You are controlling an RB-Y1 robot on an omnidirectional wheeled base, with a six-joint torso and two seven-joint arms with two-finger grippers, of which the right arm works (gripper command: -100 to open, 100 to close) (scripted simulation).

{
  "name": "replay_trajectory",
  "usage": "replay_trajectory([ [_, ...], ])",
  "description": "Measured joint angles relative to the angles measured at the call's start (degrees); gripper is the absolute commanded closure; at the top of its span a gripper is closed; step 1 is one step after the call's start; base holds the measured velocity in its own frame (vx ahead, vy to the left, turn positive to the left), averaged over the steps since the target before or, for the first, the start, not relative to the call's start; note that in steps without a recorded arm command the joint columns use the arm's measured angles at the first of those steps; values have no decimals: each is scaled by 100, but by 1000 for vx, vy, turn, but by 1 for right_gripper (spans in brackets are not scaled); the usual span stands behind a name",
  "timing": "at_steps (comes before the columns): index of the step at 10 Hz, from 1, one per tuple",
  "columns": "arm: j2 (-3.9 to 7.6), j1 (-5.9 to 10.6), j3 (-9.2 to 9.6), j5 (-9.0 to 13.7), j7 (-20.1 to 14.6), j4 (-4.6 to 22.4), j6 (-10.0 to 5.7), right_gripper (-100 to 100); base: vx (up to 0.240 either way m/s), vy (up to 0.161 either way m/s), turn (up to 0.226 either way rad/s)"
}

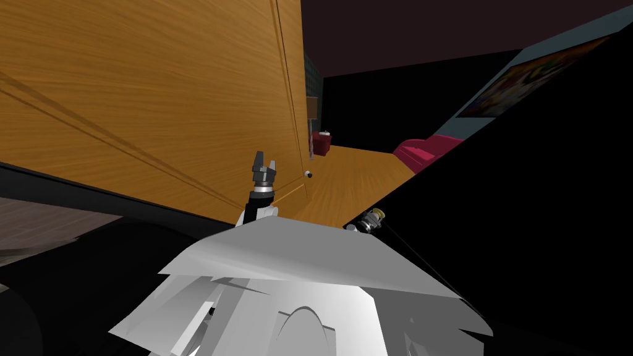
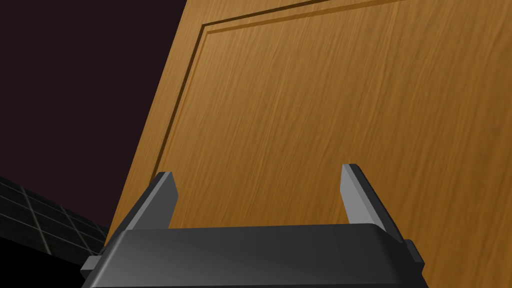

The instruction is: Push the door open

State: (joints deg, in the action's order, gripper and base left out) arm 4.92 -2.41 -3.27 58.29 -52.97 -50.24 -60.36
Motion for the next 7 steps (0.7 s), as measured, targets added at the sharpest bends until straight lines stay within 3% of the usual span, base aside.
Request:
replay_trajectory([
  [2,-71,21,-256,-190,-22,-26,101,100,34,-15,-14],
  [3,-92,167,-400,-318,-107,188,92,100,27,-16,11],
  [7,-254,370,-934,-688,-171,363,201,100,28,-17,-6],
])
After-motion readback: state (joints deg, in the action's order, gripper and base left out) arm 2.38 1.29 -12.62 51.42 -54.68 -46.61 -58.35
